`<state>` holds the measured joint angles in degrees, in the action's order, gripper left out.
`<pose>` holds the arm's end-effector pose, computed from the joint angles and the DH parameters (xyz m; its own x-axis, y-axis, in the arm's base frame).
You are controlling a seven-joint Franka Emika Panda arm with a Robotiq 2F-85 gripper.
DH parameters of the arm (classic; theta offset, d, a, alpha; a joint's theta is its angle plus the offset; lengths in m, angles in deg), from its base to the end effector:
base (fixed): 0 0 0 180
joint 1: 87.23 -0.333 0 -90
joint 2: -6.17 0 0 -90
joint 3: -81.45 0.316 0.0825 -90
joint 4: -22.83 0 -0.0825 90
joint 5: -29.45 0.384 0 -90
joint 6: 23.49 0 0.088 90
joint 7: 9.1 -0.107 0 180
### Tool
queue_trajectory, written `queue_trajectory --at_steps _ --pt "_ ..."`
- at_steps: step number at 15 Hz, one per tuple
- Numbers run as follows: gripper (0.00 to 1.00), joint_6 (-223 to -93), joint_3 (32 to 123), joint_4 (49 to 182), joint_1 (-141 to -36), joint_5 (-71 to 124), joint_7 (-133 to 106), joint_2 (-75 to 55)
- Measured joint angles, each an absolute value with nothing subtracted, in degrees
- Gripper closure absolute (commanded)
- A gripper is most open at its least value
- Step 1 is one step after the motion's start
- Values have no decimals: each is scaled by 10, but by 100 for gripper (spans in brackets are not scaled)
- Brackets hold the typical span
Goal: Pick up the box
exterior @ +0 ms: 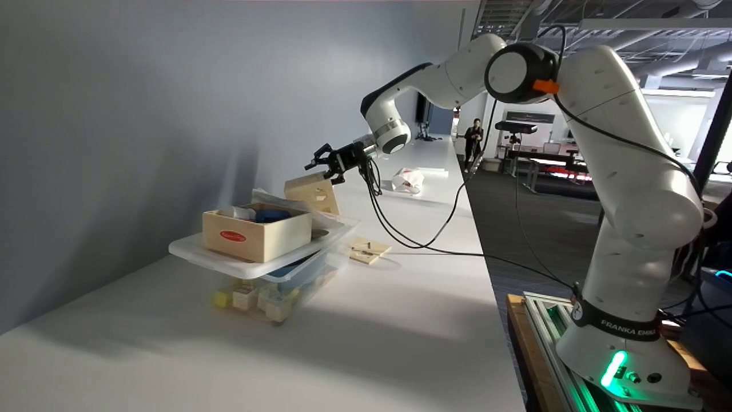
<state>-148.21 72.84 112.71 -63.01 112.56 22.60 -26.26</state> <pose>0.6323 -0.3421 0.3455 0.5550 -0.8175 0.1540 -0.2996 -0.3692 -0.8797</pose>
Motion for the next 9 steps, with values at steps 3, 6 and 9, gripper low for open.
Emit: queue_trajectory --at_steps 3,6,9 --pt "96 -1479 724 1128 -638 1119 232 -256" --pt "99 -1478 719 1129 -644 1112 234 -242" --pt "97 -1476 711 1134 -651 1071 236 -220"
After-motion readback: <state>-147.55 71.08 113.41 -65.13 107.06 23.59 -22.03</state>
